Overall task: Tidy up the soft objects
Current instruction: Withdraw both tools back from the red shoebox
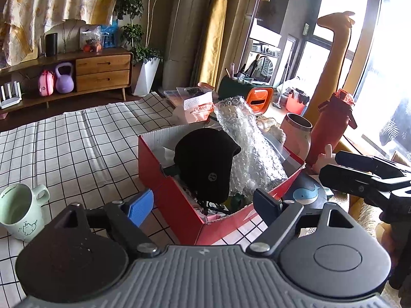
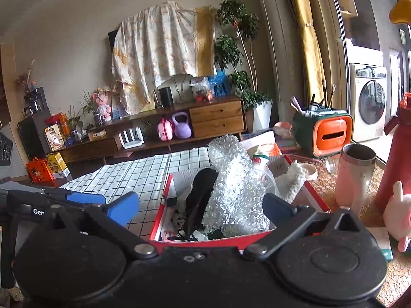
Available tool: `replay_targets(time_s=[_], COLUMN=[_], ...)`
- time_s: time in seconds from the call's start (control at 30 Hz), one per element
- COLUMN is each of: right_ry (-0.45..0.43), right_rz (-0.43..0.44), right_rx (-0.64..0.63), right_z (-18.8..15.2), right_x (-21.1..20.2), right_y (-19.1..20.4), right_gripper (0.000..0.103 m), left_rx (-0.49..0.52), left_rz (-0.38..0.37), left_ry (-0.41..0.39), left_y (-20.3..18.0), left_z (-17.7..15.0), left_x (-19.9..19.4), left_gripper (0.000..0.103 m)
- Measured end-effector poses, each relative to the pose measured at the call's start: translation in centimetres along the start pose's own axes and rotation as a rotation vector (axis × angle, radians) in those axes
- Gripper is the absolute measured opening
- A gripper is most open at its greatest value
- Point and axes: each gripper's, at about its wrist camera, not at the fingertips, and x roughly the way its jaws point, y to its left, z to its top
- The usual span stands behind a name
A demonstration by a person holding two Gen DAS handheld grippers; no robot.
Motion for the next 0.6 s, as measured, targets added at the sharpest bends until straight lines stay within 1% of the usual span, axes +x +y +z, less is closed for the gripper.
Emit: replay_targets(time_s=[0.03,0.1,0.17,0.3,0.43,0.6], right_ry=[-0.006,-0.014,-0.026,-0.041,-0.050,-0.056], right_rz=[0.000,-0.001,-0.002,-0.018,-0.026,-0.038], right_rx=[-0.007,-0.021,-0.033,-0.049,-0.045,-0.038], right_z=[-0.1,-0.4,-0.6,-1.1,-1.6,-2.0], right_x=[-0.2,-0.6,-0.9,-1.5,-2.0,-2.3], right_y=[0.2,0.5,0.9,1.6,2.1,2.4], right_gripper=[0.103,0.103,0.103,0.103,0.103,0.103], left_rx=[-0.001,-0.001,-0.002,-0.020,-0.004,0.011], left_rz=[0.001,0.001,0.004,0.012,0.040,0.056], left_ry=[-0.005,-0.015,-0.027,-0.048,-0.066,-0.094], left_y=[0.0,0.0,-0.1,-0.2,-0.5,-1.0], left_z=[-0.2,-0.6,-0.8,-1.2,-1.6,-2.1], left_x=[-0.3,-0.8,-1.3,-2.3,-3.1,-4.3], left_gripper=[0.089,0.098,0.102,0.103,0.103,0.103])
